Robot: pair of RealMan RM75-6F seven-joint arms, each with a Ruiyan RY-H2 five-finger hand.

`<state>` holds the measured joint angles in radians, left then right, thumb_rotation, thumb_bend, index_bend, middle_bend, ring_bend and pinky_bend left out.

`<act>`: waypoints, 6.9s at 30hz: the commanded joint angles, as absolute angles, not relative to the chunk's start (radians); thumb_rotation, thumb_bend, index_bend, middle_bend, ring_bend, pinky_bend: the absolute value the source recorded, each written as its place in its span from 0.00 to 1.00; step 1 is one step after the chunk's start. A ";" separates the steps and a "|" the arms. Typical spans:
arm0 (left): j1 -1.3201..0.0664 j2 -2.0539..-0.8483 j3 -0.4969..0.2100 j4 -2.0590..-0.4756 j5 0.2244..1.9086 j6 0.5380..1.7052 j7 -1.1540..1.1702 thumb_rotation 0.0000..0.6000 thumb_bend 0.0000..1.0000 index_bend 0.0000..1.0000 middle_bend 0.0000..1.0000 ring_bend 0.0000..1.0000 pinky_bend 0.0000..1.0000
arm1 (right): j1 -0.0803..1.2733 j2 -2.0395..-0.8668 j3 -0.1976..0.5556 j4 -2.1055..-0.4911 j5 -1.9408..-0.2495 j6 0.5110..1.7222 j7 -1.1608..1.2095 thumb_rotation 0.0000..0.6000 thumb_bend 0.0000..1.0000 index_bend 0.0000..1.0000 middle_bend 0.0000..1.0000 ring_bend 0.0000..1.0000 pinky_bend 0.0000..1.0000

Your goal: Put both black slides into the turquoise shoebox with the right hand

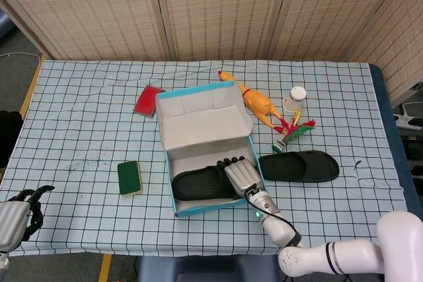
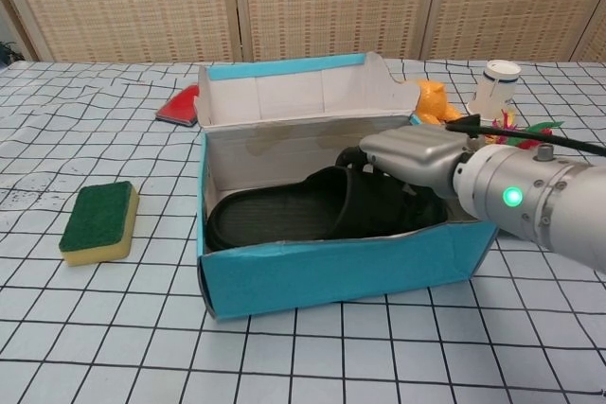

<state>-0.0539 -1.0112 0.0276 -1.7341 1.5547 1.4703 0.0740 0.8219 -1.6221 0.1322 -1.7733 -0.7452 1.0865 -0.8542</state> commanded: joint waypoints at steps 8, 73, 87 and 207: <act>-0.055 -1.013 0.028 -1.733 1.554 1.467 0.076 1.00 0.53 0.26 0.19 0.30 0.53 | 0.803 -1.543 0.121 -1.816 -0.858 1.055 -0.726 1.00 0.04 0.00 0.00 0.00 0.10; -0.060 -1.018 0.032 -1.742 1.545 1.448 0.107 1.00 0.53 0.26 0.20 0.31 0.53 | 0.635 -1.370 0.015 -1.468 -0.774 0.887 -0.477 1.00 0.04 0.17 0.30 0.11 0.25; -0.060 -1.019 0.032 -1.741 1.542 1.446 0.110 1.00 0.53 0.26 0.20 0.31 0.53 | 0.541 -1.301 0.010 -1.624 -0.975 1.160 -0.510 1.00 0.04 0.43 0.47 0.28 0.36; -0.063 -1.011 0.027 -1.738 1.533 1.444 0.082 1.00 0.53 0.26 0.24 0.31 0.53 | 0.691 -1.838 0.296 -1.506 -1.269 1.163 -0.365 1.00 0.04 0.32 0.38 0.23 0.44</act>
<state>-0.0629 -1.0106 0.0273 -1.7384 1.5333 1.4441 0.0818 0.6888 -1.8185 0.2922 -1.5354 -1.2591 1.1511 -0.3872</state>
